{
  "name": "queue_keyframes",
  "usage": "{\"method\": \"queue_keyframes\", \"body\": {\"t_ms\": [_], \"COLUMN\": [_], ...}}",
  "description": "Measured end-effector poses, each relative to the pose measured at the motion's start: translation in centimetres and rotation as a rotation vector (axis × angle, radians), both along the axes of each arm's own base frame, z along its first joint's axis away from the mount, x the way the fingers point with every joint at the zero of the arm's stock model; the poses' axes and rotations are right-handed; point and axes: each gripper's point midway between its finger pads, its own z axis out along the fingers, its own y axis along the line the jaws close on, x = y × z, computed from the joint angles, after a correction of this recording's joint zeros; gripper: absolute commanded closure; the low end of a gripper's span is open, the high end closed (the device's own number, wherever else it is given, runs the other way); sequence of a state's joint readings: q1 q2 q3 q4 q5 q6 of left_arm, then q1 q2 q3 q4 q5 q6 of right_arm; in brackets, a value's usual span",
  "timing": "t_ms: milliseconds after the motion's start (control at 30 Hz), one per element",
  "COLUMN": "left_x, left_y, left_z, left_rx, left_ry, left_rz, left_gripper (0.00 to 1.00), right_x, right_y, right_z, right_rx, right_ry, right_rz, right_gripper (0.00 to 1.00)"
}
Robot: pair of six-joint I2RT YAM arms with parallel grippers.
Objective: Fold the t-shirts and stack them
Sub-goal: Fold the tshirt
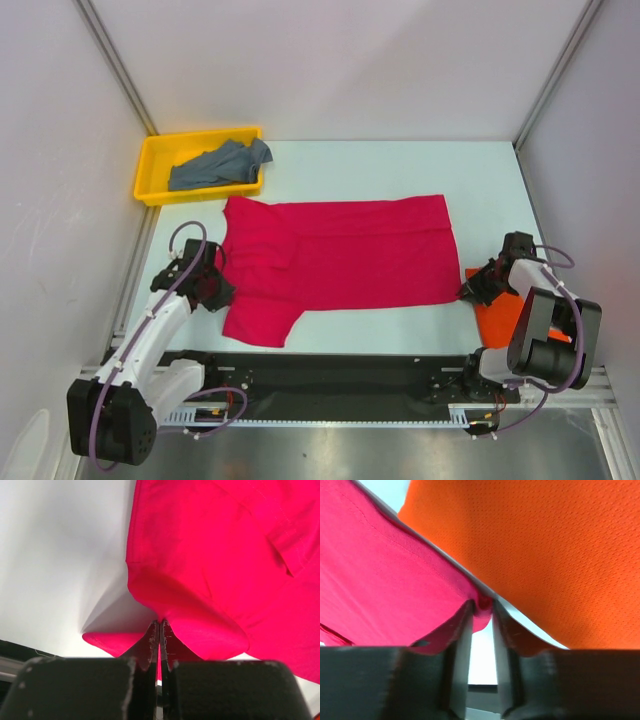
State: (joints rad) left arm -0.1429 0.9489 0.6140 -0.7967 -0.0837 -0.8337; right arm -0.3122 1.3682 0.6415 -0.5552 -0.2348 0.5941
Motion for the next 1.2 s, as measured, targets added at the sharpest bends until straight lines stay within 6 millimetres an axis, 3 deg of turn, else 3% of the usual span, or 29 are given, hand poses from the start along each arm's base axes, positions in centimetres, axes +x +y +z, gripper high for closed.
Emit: {"method": "queue_keyframes", "body": {"t_ms": [67, 167, 267, 367, 467, 767, 967, 1200], "left_x": [0.1, 0.1, 0.1, 0.1, 0.2, 1.4, 3.6, 8.5], "left_y": [0.0, 0.0, 0.0, 0.0, 0.0, 0.1, -0.1, -0.7], "left_z": [0.2, 0.2, 0.2, 0.2, 0.2, 2.1, 4.3, 6.8], "left_rx": [0.001, 0.001, 0.001, 0.001, 0.001, 0.019, 0.031, 0.052], "left_ry": [-0.006, -0.005, -0.005, -0.007, -0.007, -0.055, -0.097, -0.128], "left_rz": [-0.005, -0.006, -0.006, -0.006, -0.006, -0.024, -0.049, -0.09], "left_gripper": [1.0, 1.0, 1.0, 1.0, 1.0, 1.0, 1.0, 1.0], "right_x": [0.0, -0.1, -0.2, -0.4, -0.8, -0.6, 2.5, 6.1], "right_y": [0.0, 0.1, 0.2, 0.4, 0.5, 1.0, 0.9, 1.0], "right_z": [-0.1, 0.0, 0.2, 0.2, -0.1, 0.3, 2.2, 2.5], "right_rx": [0.002, 0.005, 0.007, 0.012, 0.015, 0.017, -0.008, 0.013], "right_ry": [0.0, -0.004, -0.007, -0.003, 0.005, 0.004, -0.037, -0.047], "right_rz": [0.0, 0.001, 0.007, 0.008, 0.018, 0.064, 0.143, 0.21], "right_gripper": [0.8, 0.64, 0.64, 0.69, 1.0, 1.0, 1.0, 1.0]}}
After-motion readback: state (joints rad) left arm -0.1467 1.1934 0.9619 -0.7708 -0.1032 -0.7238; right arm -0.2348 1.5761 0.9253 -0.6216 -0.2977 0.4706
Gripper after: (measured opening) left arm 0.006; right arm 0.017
